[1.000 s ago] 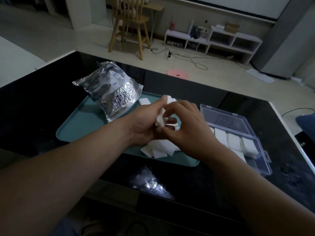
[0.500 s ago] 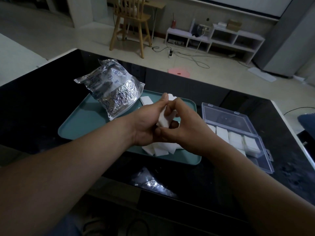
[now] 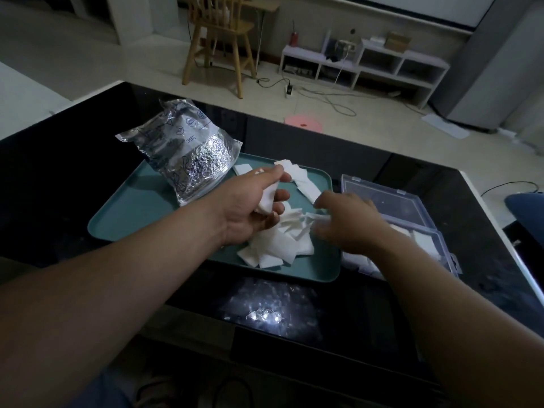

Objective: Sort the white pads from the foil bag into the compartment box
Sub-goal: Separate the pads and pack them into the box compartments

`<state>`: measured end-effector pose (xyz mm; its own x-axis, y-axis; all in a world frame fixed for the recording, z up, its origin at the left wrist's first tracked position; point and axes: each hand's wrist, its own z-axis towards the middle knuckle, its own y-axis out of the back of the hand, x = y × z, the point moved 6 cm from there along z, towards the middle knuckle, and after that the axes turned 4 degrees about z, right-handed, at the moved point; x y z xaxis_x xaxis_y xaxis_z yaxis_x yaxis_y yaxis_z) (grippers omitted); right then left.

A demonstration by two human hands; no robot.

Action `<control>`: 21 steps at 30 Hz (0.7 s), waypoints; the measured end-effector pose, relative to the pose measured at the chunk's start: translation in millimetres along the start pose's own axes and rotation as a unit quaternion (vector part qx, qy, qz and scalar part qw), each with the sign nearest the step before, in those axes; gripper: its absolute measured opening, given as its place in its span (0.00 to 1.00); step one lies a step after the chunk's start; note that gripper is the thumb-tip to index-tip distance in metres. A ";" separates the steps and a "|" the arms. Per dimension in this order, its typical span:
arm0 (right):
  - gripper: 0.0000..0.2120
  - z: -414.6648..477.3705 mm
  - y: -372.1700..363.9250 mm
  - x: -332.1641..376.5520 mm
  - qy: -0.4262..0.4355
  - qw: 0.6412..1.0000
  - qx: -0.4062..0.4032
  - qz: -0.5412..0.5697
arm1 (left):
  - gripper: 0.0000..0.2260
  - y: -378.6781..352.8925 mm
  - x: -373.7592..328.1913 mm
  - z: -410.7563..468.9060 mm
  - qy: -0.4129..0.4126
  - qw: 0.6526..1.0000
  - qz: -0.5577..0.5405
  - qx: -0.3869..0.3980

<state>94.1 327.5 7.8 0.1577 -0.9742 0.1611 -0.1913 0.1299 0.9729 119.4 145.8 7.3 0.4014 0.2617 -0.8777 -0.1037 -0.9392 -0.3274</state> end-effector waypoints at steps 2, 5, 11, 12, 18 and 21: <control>0.16 4.3 -8.9 1.5 0.021 0.998 -0.010 -0.054 | 0.09 0.6 1.2 0.9 0.006 1.000 0.010 -0.004; 0.10 8.7 -12.2 2.0 0.029 0.993 -0.055 -0.096 | 0.09 2.2 0.4 0.0 0.011 1.000 0.017 -0.009; 0.04 7.2 6.3 -9.9 -0.010 0.989 -0.147 0.022 | 0.07 5.3 -3.2 -1.9 -0.004 0.999 0.030 -0.014; 0.05 5.7 16.4 -10.6 -0.028 0.980 -0.169 0.100 | 0.06 4.8 -5.3 -1.4 -0.013 0.999 0.028 -0.015; 0.07 -21.4 27.9 40.0 -0.005 0.878 -0.087 0.470 | 0.05 -14.9 -5.3 -4.1 -0.065 0.996 0.058 0.015; 0.09 -25.0 22.3 54.4 0.009 0.890 -0.095 0.446 | 0.07 -16.2 -5.3 -5.8 -0.070 0.995 0.065 0.008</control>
<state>122.6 282.0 42.5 0.0421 -0.4653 0.8841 -0.0811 0.8804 0.4672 124.3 158.4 19.3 0.2523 0.1682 -0.9529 -0.1620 -0.9635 -0.2130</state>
